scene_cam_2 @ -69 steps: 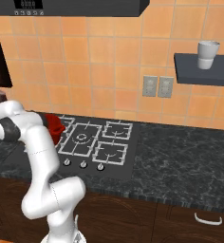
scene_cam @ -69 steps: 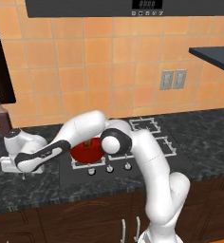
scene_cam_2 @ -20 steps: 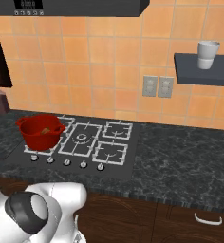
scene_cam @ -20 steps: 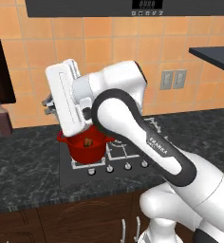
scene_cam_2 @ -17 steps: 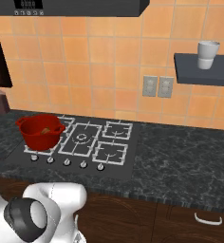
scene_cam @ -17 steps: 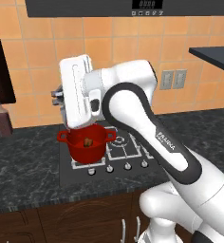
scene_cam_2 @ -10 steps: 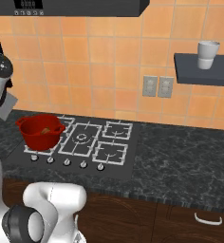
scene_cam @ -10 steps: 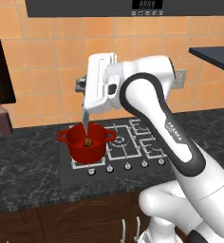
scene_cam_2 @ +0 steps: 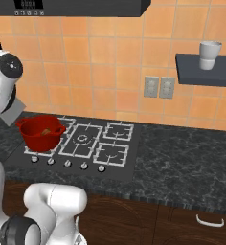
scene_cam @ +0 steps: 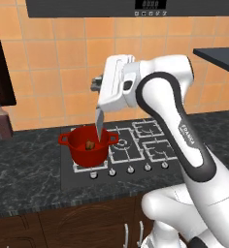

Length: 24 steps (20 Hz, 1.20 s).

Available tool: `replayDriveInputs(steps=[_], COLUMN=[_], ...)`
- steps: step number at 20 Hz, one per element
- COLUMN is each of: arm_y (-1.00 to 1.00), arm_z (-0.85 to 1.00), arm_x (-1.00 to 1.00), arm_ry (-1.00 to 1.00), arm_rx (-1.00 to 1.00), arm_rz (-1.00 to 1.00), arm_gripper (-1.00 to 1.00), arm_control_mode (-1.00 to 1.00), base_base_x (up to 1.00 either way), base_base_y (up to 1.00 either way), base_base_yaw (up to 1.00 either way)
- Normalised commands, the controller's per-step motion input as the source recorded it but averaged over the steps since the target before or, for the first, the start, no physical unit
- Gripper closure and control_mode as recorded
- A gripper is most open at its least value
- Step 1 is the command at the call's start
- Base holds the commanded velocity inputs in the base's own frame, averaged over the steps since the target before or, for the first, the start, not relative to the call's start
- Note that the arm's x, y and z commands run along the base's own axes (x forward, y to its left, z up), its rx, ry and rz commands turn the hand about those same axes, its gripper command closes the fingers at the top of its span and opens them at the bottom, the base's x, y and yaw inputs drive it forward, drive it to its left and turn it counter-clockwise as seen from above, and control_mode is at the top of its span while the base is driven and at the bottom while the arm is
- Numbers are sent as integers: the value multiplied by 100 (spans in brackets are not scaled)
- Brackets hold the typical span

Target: Put the bell pepper and bell pepper in the pot. Retrieve the spatula and lightly stir the vegetables in the pot.

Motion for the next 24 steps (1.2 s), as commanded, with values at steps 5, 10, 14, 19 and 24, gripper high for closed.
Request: replayDriveInputs(steps=[5,10,14,19,24], arm_y=[-17,-29,-42,29,42], arm_z=[-16,-6,-20,-46,-7], arm_x=[29,46,35,44,59], arm_ry=[7,9,11,5,0], arm_rx=[1,5,8,1,0], arm_rz=[-2,-4,-2,0,-1], arm_gripper=[100,100,100,100,100], arm_control_mode=[-100,-100,-100,-100,-100], base_base_x=[0,0,0,0,0], base_base_y=[0,0,0,0,0], base_base_yaw=[0,0,0,0,0])
